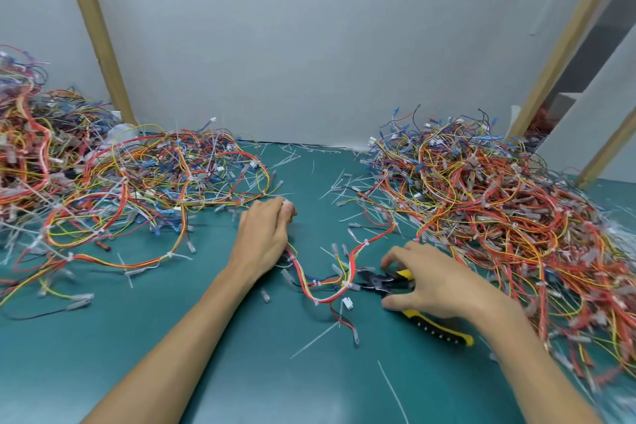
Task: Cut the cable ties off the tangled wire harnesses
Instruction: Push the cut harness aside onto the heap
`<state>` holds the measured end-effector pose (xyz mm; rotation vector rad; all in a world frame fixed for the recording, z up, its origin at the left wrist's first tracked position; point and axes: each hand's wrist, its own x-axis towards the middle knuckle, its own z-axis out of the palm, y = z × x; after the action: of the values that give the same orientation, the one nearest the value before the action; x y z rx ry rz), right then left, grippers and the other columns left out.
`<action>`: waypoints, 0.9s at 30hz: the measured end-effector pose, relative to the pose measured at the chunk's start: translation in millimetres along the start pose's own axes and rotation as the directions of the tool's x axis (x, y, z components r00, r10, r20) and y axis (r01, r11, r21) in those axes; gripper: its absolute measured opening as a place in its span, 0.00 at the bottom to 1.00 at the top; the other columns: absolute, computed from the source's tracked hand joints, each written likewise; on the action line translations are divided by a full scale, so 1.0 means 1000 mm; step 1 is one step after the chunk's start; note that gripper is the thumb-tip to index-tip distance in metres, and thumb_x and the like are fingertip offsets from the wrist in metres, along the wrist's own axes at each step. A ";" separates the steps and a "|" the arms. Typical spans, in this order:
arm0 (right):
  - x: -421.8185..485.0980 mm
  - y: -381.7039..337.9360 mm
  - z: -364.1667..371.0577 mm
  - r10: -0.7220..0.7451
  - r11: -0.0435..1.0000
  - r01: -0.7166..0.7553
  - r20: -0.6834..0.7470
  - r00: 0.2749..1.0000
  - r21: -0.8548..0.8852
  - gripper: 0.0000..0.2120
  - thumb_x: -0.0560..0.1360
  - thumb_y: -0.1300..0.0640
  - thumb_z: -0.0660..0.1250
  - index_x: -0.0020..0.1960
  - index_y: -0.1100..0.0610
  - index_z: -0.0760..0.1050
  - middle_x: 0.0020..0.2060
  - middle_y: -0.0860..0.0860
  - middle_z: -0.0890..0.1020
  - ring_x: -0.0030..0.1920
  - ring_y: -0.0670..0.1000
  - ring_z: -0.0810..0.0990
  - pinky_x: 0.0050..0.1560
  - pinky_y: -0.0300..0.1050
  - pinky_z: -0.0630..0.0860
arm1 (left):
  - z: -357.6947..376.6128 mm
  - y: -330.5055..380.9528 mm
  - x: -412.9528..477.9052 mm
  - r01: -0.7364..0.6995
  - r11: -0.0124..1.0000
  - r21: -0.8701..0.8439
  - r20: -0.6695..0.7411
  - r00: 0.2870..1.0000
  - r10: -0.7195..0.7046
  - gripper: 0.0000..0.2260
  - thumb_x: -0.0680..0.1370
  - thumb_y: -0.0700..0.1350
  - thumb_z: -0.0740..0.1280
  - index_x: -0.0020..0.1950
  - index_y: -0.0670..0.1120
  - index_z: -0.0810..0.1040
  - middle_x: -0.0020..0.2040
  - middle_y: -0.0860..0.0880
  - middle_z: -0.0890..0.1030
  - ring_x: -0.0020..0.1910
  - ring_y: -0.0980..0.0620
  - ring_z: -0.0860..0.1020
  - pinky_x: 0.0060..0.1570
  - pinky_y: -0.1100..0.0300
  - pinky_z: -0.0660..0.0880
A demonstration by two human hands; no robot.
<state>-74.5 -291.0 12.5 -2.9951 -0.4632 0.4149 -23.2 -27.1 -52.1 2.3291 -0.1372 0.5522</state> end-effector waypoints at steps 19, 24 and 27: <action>0.067 -0.114 0.007 -0.091 0.995 0.092 -0.032 0.995 0.036 0.18 0.71 0.42 0.71 0.39 0.55 0.71 0.38 0.55 0.75 0.43 0.60 0.75 0.43 0.46 0.72 | -0.002 0.002 0.004 0.099 0.949 -0.299 -0.104 0.985 -0.136 0.03 0.78 0.44 0.67 0.47 0.48 0.80 0.40 0.58 0.82 0.42 0.66 0.77 0.41 0.73 0.68; 0.070 -0.095 -0.004 -0.154 0.964 0.106 0.186 0.970 0.245 0.10 0.74 0.58 0.69 0.48 0.65 0.79 0.34 0.56 0.85 0.29 0.51 0.83 0.35 0.42 0.82 | -0.014 0.006 0.011 0.170 0.826 -0.537 -0.027 0.975 -0.219 0.14 0.84 0.46 0.57 0.48 0.43 0.80 0.43 0.48 0.84 0.41 0.54 0.79 0.45 0.60 0.73; 0.061 -0.076 -0.018 -0.350 0.862 0.154 0.348 0.870 0.482 0.07 0.77 0.58 0.70 0.43 0.61 0.78 0.30 0.54 0.83 0.25 0.48 0.79 0.30 0.38 0.77 | -0.023 0.001 0.013 0.127 0.837 -0.532 0.008 0.989 -0.145 0.17 0.85 0.45 0.54 0.50 0.44 0.82 0.44 0.48 0.85 0.44 0.54 0.81 0.44 0.66 0.72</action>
<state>-34.8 -200.5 24.0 -2.3500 -0.6875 1.0067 -19.7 -11.4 -30.3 1.7677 -0.0929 0.4144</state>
